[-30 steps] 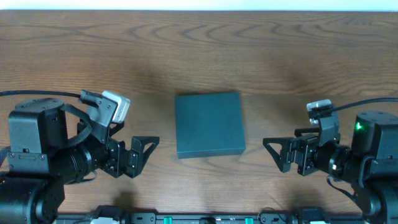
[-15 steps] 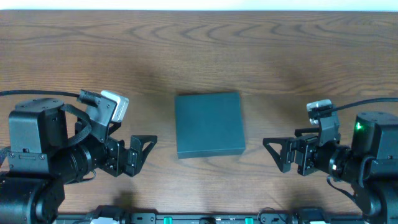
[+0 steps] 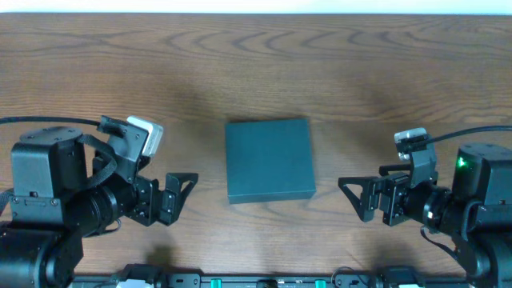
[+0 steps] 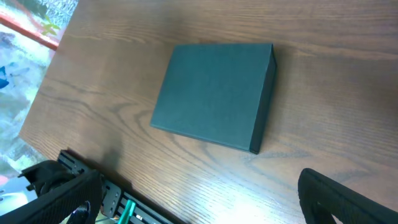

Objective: Pack container

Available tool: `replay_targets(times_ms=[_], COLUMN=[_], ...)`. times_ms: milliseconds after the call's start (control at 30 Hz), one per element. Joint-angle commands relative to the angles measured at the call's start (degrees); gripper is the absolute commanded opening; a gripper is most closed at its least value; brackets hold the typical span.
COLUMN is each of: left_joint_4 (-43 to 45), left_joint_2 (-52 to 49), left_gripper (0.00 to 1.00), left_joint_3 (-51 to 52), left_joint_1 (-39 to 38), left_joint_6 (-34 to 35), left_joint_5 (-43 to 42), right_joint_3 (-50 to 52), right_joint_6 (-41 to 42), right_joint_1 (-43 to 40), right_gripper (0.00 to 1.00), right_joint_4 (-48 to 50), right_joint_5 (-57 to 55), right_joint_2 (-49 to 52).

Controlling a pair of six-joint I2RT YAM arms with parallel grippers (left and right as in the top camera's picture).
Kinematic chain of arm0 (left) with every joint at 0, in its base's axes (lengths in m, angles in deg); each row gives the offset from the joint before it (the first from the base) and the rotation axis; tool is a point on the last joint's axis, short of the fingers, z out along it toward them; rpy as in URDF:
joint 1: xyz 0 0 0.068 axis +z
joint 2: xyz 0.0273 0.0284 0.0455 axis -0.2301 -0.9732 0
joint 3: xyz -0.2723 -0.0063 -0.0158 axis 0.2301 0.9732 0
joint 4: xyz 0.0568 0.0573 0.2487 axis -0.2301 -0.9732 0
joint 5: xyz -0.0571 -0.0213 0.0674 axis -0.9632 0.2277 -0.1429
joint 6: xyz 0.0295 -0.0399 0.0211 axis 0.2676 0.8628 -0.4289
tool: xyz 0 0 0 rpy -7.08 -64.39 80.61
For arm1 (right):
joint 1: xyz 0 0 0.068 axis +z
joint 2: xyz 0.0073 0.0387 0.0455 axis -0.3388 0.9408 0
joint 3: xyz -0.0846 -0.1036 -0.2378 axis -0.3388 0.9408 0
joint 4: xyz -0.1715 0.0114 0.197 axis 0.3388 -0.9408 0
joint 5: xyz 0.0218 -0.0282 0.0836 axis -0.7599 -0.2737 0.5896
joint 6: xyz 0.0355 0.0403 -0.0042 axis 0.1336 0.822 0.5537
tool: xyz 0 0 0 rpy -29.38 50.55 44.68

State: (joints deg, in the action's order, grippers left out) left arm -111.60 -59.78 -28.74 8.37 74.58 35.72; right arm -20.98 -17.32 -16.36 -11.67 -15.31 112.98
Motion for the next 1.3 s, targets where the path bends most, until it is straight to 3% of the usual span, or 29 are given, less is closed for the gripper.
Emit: replay_targets(times_ms=[0,267,667,967,1267], left_joint_4=[1.6,14.6,33.5,41.0,41.5], left_joint_2=[2.3,13.9,34.6,47.9,55.4], left_gripper=[0.95,0.95,0.95,0.95,0.95], left_joint_3=[1.3,17.1,49.5,66.7,75.5], left_joint_1=[0.2,0.2,0.2,2.2,2.7], left_joint_6=[-0.5,0.1,11.9,16.2,16.2], left_joint_5=[5.2,9.3,18.7,21.7,21.8], right_joint_3=[-0.6,-0.6,-0.6,-0.6,-0.6], right_joint_6=[-0.6,-0.6,-0.6,-0.6,-0.6], right_joint_1=[-0.5,-0.5,-0.5,-0.5,-0.5], right_gripper=[0.99,0.99,0.99,0.99,0.99], right_joint_4=[-0.2,-0.2,-0.2,-0.2,-0.2], right_joint_5=[-0.2,-0.2,-0.2,-0.2,-0.2], right_joint_2=[0.0,0.0,0.0,0.0,0.0])
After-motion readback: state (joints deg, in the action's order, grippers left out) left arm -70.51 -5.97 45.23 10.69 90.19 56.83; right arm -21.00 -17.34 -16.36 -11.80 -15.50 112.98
